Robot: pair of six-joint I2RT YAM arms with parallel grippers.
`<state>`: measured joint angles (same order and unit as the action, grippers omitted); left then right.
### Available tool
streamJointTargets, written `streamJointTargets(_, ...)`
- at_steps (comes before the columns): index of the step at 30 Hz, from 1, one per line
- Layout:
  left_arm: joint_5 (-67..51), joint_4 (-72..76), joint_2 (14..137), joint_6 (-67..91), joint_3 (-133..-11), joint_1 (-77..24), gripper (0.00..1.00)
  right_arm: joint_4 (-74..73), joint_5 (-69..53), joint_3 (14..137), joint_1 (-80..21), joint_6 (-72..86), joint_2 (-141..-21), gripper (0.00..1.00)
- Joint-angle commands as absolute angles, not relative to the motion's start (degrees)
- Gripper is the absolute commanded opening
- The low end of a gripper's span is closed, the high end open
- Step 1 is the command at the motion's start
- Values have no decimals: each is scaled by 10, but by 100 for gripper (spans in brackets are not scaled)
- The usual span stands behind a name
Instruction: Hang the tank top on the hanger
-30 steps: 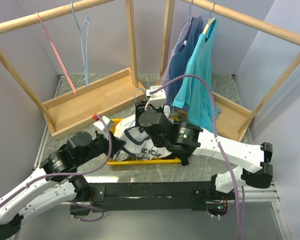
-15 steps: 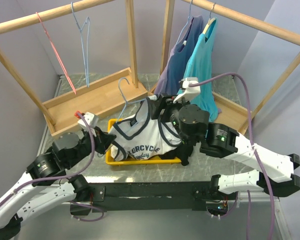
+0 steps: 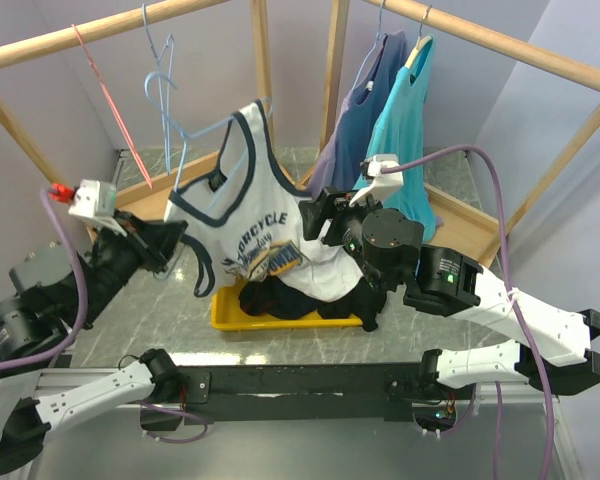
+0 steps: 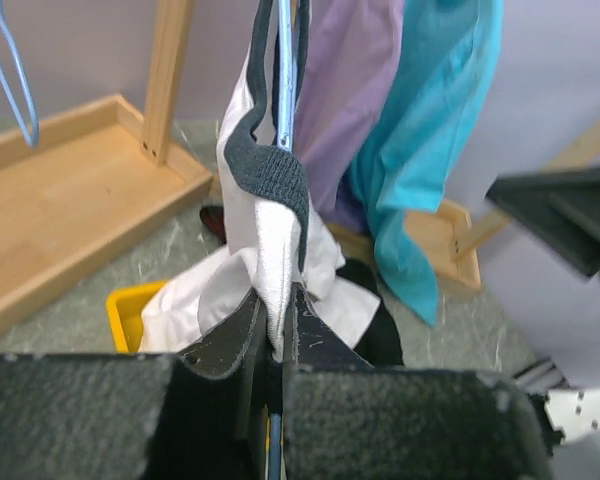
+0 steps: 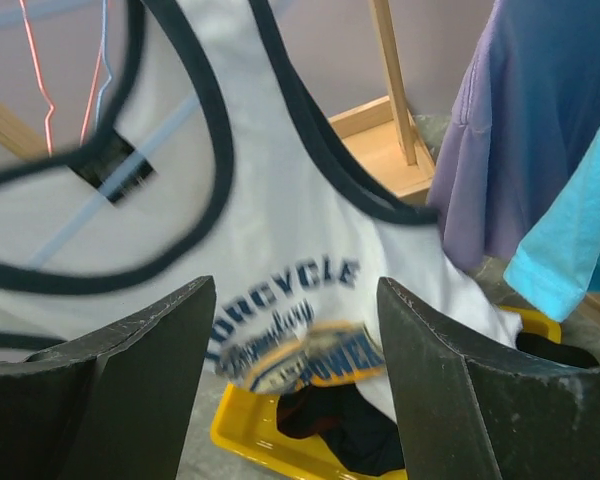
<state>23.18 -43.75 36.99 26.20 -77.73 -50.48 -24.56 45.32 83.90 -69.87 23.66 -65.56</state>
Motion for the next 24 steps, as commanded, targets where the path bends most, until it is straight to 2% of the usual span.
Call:
streamJointTargets(1, 279, -416, 451, 247, -861, -504, 1, -252, 453, 862, -696, 229, -658, 73)
streamJointTargets(6, 310, -397, 532, 243, -939, -504, 1, -255, 453, 869, -694, 223, -657, 74)
streamJointTargets(11, 369, -457, 656, 265, -1042, -496, 1, -263, 451, 868, -688, 227, -651, 74)
streamJointTargets(18, 316, -452, 694, 273, -1044, -404, 1, -273, 439, 863, -677, 230, -639, 74)
streamJointTargets(24, 317, -457, 700, 259, -1048, -350, 1, -272, 428, 862, -671, 230, -641, 74)
